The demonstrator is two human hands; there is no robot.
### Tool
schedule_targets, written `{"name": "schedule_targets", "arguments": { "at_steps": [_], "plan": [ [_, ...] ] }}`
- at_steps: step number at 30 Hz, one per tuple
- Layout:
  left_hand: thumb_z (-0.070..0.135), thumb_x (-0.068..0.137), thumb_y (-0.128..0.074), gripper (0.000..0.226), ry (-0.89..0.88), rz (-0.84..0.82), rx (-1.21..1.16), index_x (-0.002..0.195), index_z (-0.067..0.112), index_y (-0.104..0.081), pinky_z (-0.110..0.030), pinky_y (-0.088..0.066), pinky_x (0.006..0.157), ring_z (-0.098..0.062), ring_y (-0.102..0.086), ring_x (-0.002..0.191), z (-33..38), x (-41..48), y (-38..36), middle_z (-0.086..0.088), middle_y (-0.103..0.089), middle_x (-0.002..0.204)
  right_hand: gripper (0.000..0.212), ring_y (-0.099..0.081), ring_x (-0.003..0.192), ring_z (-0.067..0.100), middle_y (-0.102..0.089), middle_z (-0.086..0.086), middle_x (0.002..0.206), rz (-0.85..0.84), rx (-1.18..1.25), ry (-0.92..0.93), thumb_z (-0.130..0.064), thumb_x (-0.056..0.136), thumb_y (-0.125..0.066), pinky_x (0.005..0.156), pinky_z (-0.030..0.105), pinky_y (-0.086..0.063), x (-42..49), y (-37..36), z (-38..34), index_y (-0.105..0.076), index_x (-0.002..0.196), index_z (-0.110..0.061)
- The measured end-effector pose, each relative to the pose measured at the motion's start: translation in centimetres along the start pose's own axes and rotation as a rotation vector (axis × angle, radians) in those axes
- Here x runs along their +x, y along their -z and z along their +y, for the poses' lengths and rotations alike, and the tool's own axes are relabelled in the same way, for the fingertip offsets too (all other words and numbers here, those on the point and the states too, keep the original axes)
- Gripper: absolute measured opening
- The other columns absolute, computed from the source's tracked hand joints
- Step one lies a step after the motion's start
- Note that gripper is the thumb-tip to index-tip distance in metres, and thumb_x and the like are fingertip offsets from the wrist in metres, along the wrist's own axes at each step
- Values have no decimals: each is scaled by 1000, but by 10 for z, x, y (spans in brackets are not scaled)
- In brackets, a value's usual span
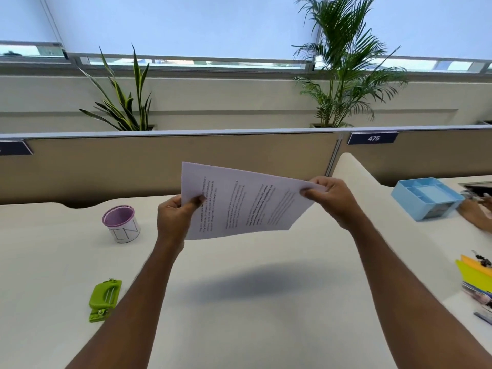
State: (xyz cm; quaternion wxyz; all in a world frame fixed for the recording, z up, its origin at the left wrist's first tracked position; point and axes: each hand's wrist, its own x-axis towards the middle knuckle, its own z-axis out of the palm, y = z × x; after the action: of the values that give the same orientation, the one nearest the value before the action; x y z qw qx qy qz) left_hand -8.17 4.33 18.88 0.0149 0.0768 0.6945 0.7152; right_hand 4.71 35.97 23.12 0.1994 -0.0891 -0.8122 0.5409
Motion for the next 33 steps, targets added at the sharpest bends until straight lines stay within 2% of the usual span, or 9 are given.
{"name": "schedule_targets", "arguments": {
  "at_steps": [2, 5, 9, 14, 17, 22, 25, 28, 33],
  "plan": [
    [35, 69, -76, 12, 20, 30, -55, 70, 23, -74, -33, -51, 60, -15, -67, 64, -7, -4, -6, 0, -75, 80, 5, -67, 66, 11, -72, -1, 71, 98, 207, 39, -9, 85, -71, 56, 17, -52, -3, -9, 3, -69, 81, -7],
    [29, 74, -76, 10, 29, 57, -85, 80, 24, -70, -38, -56, 66, -25, -68, 76, -23, -14, -13, -8, -71, 94, 12, -72, 73, 22, -75, 5, 79, 231, 403, -16, -13, 84, -72, 61, 28, -58, -10, -27, 16, -67, 92, -6],
    [23, 79, -74, 12, 56, 64, -52, 90, 23, -68, -34, -59, 66, -22, -69, 80, -58, -30, -18, 4, -72, 91, 13, -72, 70, 23, -75, 4, 79, 298, 413, -87, -20, 82, -74, 61, 34, -59, -23, -53, 39, -68, 89, -10],
    [26, 80, -72, 19, 143, 16, 105, 95, 17, -67, -45, -60, 70, -27, -69, 85, -106, -52, -18, -6, -72, 92, 15, -72, 69, 26, -74, 9, 81, 317, 353, -180, -32, 79, -75, 59, 36, -57, -46, -72, 73, -68, 82, -20],
    [23, 82, -71, 13, 183, -23, 203, 93, 19, -66, -44, -60, 68, -25, -69, 85, -127, -63, -17, -4, -72, 91, 6, -72, 70, 24, -74, 5, 78, 281, 309, -250, -25, 83, -75, 55, 33, -58, -62, -81, 97, -70, 81, -23],
    [15, 83, -70, 23, 152, -24, 281, 97, 29, -60, -19, -47, 60, -16, -64, 82, -136, -69, -18, 15, -65, 85, 9, -71, 79, 25, -75, 5, 86, 280, 293, -361, -14, 84, -74, 65, 34, -58, -74, -86, 119, -71, 91, -20],
    [15, 83, -70, 26, 171, -4, 261, 108, 18, -62, -23, -51, 66, -21, -64, 85, -135, -62, -18, 1, -67, 94, 12, -73, 75, 22, -75, 5, 87, 289, 310, -336, -18, 85, -73, 59, 27, -58, -68, -79, 115, -71, 97, -20],
    [16, 84, -70, 33, 172, 3, 252, 115, 13, -60, -25, -54, 68, -23, -64, 87, -136, -56, -19, -4, -66, 99, 15, -74, 76, 18, -75, 4, 89, 272, 318, -310, -21, 86, -72, 60, 26, -59, -64, -77, 113, -70, 101, -20],
    [15, 82, -72, 24, 165, 0, 267, 102, 23, -62, -25, -49, 68, -22, -65, 86, -143, -65, -16, 1, -68, 94, 11, -73, 80, 18, -77, -2, 85, 198, 271, -371, -16, 86, -71, 58, 21, -55, -80, -82, 130, -72, 93, -24]
  ]
}}
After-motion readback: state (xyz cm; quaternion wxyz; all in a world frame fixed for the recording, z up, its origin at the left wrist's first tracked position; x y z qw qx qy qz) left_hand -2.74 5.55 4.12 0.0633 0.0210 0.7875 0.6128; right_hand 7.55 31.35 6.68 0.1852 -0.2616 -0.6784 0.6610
